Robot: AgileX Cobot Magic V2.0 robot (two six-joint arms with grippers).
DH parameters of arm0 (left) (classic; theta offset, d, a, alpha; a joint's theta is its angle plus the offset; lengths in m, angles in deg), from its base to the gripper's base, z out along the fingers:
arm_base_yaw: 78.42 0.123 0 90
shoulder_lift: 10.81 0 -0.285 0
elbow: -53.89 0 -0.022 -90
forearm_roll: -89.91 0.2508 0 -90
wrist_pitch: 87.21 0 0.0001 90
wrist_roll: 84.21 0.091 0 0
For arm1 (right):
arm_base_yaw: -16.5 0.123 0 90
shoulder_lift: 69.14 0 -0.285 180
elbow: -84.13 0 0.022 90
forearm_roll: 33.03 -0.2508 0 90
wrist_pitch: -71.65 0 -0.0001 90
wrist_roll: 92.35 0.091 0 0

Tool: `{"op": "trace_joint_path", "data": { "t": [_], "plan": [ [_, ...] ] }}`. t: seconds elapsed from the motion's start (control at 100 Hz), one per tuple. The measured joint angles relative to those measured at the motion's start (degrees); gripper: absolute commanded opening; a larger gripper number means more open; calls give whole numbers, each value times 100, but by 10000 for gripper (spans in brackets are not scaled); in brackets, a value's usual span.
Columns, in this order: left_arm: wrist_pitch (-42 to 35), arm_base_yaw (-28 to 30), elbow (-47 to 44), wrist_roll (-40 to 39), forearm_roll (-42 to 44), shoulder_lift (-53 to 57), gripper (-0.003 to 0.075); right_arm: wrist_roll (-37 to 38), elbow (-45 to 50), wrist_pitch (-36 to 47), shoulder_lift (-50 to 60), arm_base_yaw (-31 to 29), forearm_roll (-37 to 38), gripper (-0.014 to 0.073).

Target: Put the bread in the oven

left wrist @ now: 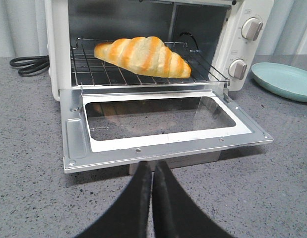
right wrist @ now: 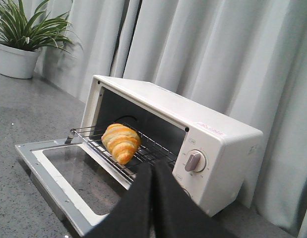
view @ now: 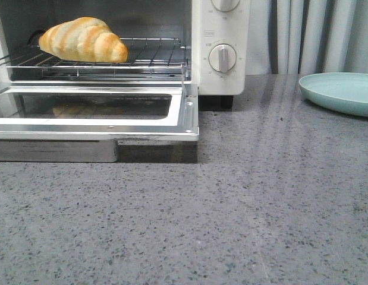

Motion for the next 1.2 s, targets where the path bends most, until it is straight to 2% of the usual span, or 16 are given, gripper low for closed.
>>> {"op": "trace_joint_path", "data": {
  "t": [0.32,0.46,0.559,0.679,0.839,0.979,1.199],
  "plan": [
    [-124,10,-169,0,-21,0,-21,0,0,0,0,0,0,-48],
    [-1095,349,-636,0,331,0,-21,0,0,0,0,0,0,-48],
    [-1916,840,-1230,0,490,0,-21,0,0,0,0,0,0,-48],
    [-2452,1456,-2005,0,550,0,-21,0,0,0,0,0,0,-48],
    [-2305,1945,-2234,0,583,0,-21,0,0,0,0,0,0,-48],
    [-1940,1994,-2234,0,606,0,-21,0,0,-12,0,0,0,-48],
    [-1894,1994,-2234,0,435,0,-21,0,0,-34,0,0,0,-48]
  ]
}}
